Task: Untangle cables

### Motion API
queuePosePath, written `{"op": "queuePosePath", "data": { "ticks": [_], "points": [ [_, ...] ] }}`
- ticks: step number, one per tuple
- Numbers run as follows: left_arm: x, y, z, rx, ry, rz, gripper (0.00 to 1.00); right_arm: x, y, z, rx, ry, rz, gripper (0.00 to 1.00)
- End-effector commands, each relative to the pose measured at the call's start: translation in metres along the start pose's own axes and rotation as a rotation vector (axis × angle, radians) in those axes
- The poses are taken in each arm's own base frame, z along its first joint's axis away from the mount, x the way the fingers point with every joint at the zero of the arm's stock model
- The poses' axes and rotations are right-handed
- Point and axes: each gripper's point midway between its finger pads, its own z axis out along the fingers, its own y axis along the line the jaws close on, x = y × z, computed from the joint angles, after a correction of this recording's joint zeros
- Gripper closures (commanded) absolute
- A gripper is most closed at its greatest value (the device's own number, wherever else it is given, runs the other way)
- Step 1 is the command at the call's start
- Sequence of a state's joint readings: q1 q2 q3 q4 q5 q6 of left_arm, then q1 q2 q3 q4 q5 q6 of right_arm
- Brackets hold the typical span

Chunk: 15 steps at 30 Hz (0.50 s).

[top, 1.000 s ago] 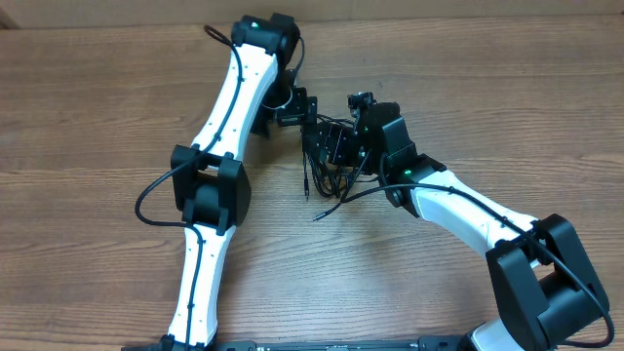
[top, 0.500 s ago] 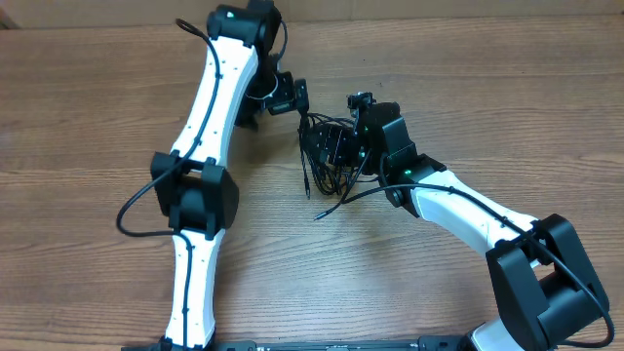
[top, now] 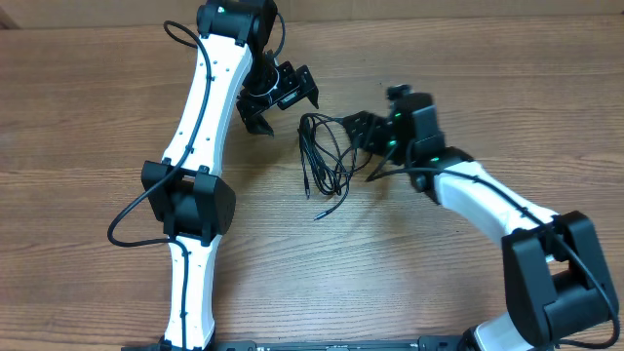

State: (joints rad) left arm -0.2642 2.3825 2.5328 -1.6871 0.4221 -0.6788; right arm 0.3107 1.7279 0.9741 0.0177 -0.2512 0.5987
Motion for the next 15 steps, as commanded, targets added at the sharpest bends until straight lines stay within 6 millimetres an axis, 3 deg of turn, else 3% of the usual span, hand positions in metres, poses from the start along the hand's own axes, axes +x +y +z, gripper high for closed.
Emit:
{"op": "queuePosePath", "data": {
  "ticks": [1, 4, 7, 10, 15],
  "points": [
    [0.012, -0.012, -0.004, 0.016, -0.002, -0.058, 0.01, -0.015, -0.01, -0.006, -0.022, -0.008, -0.01, 0.34],
    [0.01, -0.005, 0.002, -0.045, -0.031, -0.119, 0.01, -0.025, -0.026, -0.012, -0.006, -0.016, 0.012, 0.34],
    [0.014, 0.001, 0.014, -0.078, -0.005, -0.198, 0.09, -0.031, -0.042, -0.017, 0.013, -0.017, 0.045, 0.33],
    [0.01, 0.005, 0.023, -0.093, -0.005, -0.244, 0.13, -0.032, -0.047, -0.02, 0.001, -0.002, 0.028, 0.34],
    [0.005, 0.005, 0.03, -0.086, -0.012, -0.294, 0.12, -0.029, -0.053, -0.022, 0.015, 0.016, 0.001, 0.34]
  ]
}}
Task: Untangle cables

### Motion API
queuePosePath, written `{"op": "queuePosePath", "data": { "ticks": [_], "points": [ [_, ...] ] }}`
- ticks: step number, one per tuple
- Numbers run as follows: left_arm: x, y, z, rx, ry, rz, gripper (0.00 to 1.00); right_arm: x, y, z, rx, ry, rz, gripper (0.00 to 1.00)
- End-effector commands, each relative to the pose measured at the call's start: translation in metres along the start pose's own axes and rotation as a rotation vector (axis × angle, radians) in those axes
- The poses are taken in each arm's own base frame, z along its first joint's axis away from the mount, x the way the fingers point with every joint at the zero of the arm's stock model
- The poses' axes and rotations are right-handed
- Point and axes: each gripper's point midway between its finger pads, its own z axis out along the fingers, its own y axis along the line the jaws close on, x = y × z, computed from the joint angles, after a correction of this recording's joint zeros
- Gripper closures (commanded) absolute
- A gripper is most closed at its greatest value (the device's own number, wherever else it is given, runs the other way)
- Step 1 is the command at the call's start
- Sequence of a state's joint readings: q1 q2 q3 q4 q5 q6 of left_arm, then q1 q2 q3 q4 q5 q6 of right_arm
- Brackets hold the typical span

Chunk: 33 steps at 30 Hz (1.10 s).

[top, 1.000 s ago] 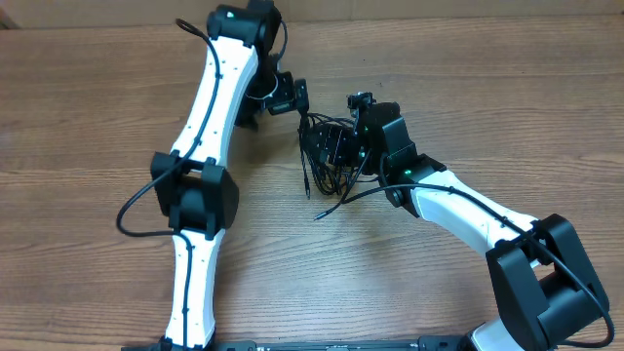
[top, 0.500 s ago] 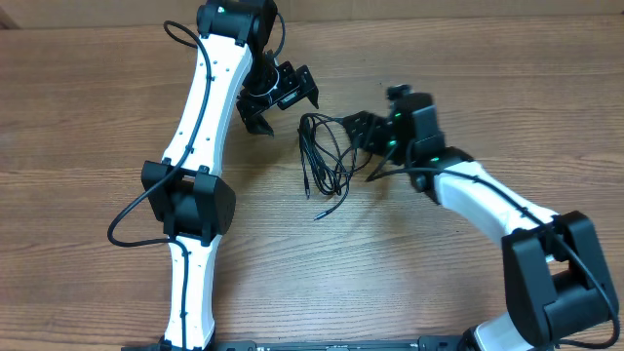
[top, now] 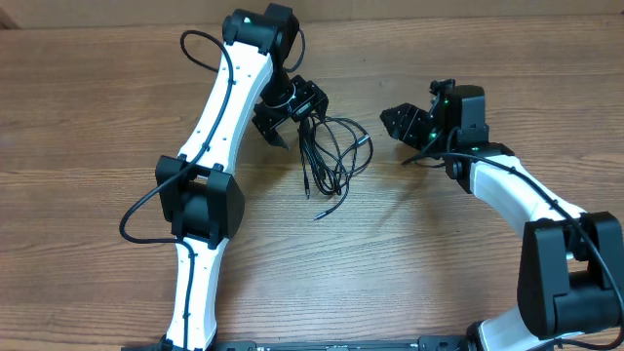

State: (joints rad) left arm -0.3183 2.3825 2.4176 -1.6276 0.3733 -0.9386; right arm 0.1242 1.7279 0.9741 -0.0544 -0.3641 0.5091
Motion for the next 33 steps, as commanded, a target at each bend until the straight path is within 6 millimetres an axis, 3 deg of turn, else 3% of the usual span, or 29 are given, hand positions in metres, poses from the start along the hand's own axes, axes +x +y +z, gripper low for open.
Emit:
{"op": "queuePosePath", "data": {
  "ticks": [1, 3, 7, 14, 23, 33],
  "points": [
    [-0.004, 0.001, -0.005, 0.006, -0.028, -0.062, 0.12, 0.0, 0.005, -0.001, -0.023, 0.01, -0.048, 0.34],
    [-0.006, 0.001, -0.005, 0.003, -0.039, -0.074, 0.12, 0.0, 0.005, -0.001, -0.023, 0.01, -0.048, 0.34],
    [-0.016, 0.008, -0.005, -0.029, -0.096, -0.144, 0.34, 0.0, 0.005, -0.001, -0.024, 0.01, -0.048, 0.34],
    [-0.018, 0.004, -0.005, -0.014, -0.106, -0.159, 0.32, 0.0, 0.005, -0.001, -0.024, 0.01, -0.048, 0.34],
    [-0.021, 0.013, 0.002, -0.056, -0.114, -0.209, 0.3, 0.0, 0.005, -0.001, -0.024, 0.01, -0.048, 0.34],
    [-0.021, 0.01, 0.013, -0.036, -0.084, -0.21, 0.45, 0.0, 0.005, -0.001, -0.023, 0.01, -0.048, 0.34]
  ]
}}
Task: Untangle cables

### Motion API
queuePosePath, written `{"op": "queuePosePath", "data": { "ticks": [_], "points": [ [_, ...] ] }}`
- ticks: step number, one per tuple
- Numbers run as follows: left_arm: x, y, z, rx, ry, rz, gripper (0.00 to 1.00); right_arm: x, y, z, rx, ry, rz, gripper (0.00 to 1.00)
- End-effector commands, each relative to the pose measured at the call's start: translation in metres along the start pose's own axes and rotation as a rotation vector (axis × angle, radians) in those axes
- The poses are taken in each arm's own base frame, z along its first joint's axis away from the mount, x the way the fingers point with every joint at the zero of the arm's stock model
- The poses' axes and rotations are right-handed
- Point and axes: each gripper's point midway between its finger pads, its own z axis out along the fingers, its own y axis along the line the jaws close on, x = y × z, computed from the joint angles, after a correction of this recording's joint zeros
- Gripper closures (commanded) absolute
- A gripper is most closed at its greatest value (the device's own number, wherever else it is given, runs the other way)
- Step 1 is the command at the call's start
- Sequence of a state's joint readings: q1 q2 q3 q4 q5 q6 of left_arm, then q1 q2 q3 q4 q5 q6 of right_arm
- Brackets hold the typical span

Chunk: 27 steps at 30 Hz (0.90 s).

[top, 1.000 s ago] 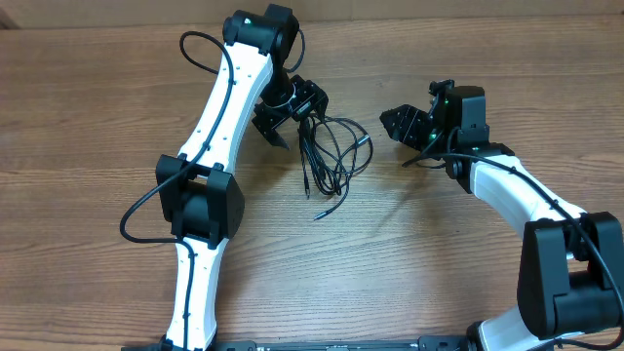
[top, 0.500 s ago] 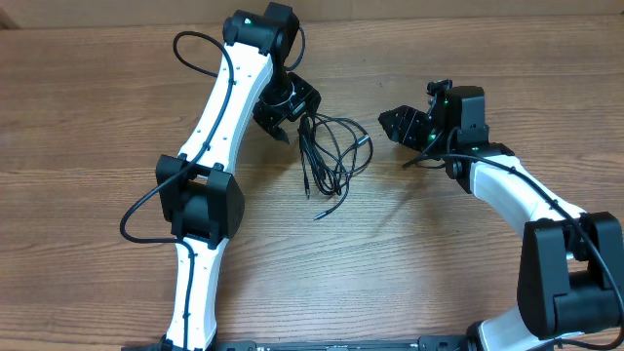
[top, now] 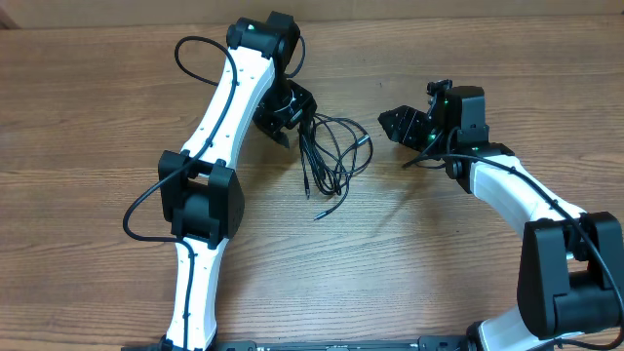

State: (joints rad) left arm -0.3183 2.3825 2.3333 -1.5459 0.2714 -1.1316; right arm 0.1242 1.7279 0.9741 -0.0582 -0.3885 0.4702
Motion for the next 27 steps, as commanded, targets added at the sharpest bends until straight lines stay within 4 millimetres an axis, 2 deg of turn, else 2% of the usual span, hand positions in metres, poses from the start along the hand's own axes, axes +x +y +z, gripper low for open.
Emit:
{"op": "queuePosePath", "data": {
  "ticks": [1, 8, 15, 17, 27],
  "points": [
    [0.0013, -0.0011, -0.0051, 0.018, 0.003, -0.017, 0.49, -0.0032, 0.0017, -0.0005, -0.004, -0.006, -0.01, 0.34],
    [0.0031, -0.0021, -0.0042, 0.017, 0.0, -0.01, 0.77, -0.0031, 0.0017, -0.0005, -0.005, -0.005, -0.01, 0.34],
    [0.005, -0.0075, -0.0019, 0.019, -0.031, 0.013, 0.85, -0.003, 0.0017, -0.0005, -0.005, -0.005, -0.01, 0.34],
    [0.0051, -0.0074, -0.0019, 0.019, -0.031, 0.014, 0.96, -0.003, 0.0017, -0.0005, -0.005, -0.005, -0.01, 0.34],
    [0.0078, -0.0066, -0.0022, 0.017, -0.017, 0.046, 0.96, -0.003, 0.0017, -0.0005, -0.005, -0.005, -0.01, 0.33]
  ]
}}
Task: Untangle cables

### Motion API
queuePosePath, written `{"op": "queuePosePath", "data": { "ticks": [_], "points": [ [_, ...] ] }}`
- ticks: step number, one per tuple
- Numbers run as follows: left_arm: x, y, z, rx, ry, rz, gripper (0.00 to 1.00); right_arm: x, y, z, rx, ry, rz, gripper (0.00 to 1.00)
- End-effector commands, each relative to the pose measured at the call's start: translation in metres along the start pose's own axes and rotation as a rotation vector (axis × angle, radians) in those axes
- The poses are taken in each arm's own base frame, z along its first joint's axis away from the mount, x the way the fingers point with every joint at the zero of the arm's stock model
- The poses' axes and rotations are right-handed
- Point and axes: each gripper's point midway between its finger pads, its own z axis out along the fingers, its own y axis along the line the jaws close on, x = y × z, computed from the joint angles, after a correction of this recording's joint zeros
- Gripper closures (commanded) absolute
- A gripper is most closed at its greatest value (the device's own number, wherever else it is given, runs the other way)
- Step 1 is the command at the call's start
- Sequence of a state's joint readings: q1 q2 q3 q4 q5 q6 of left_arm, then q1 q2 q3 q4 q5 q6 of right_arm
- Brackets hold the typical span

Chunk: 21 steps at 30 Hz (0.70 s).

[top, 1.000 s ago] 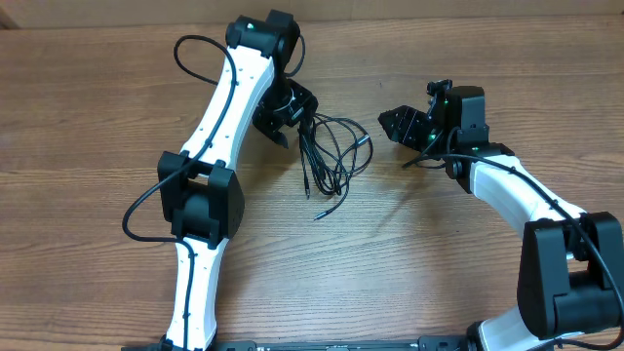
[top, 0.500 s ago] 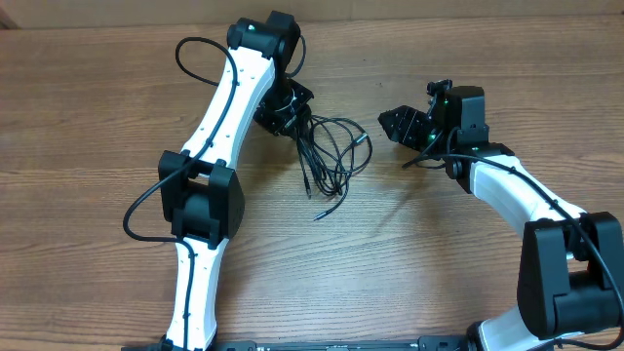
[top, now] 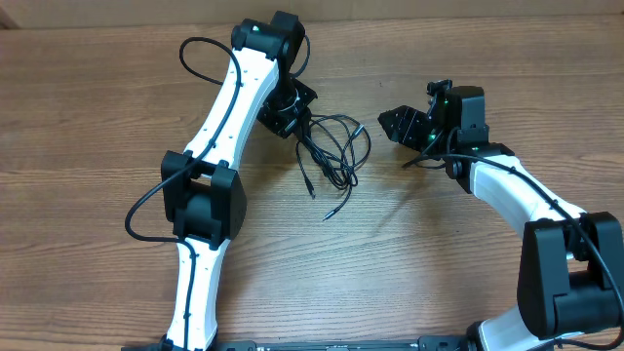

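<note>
A tangle of thin black cables (top: 333, 154) lies mid-table, with loops to the right and two loose ends trailing toward the front. My left gripper (top: 292, 123) sits at the tangle's upper left corner. Its jaws are drawn together on the strands there, though the grip itself is partly hidden under the wrist. My right gripper (top: 392, 135) hangs to the right of the tangle, open, a short gap from the nearest loop, with nothing between its fingers.
The wooden table (top: 88, 117) carries both white arms. The left arm's elbow (top: 200, 200) lies left of the tangle and the right arm's base link (top: 565, 283) at the front right. The far table edge (top: 468, 14) runs along the top.
My left gripper has closed tighter at the tangle's upper left. The tangle has shifted and spread slightly to the right, its loose ends now lying a little further right. The right arm has not moved.
First my right gripper was against the tangle's right side and my left gripper hung open, up and to the left of it. Then the right gripper stood back, open, and the left was at the tangle's upper left corner. Now the left is shut there and the cables have shifted.
</note>
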State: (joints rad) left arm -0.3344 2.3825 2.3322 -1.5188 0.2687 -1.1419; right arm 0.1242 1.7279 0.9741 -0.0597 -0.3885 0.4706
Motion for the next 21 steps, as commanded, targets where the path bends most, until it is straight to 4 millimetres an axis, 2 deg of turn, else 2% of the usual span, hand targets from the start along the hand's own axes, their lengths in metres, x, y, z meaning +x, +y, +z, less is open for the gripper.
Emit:
{"op": "queuePosePath", "data": {
  "ticks": [1, 4, 9, 13, 21],
  "points": [
    [0.005, 0.001, -0.005, -0.001, -0.005, 0.035, 0.96, -0.003, 0.002, -0.001, -0.005, -0.006, -0.011, 0.33],
    [0.006, -0.001, -0.012, 0.015, -0.009, 0.039, 0.96, -0.003, 0.002, -0.001, -0.007, -0.005, -0.011, 0.33],
    [0.007, -0.011, -0.044, 0.09, -0.071, 0.082, 0.96, -0.003, 0.003, -0.001, -0.009, -0.005, -0.011, 0.33],
    [0.004, -0.01, -0.063, 0.113, -0.136, 0.09, 0.96, -0.003, 0.003, -0.001, -0.009, -0.004, -0.012, 0.32],
    [0.004, -0.007, -0.064, 0.103, -0.14, 0.088, 0.96, -0.001, 0.001, 0.0, -0.004, 0.004, -0.007, 0.32]
  ]
}}
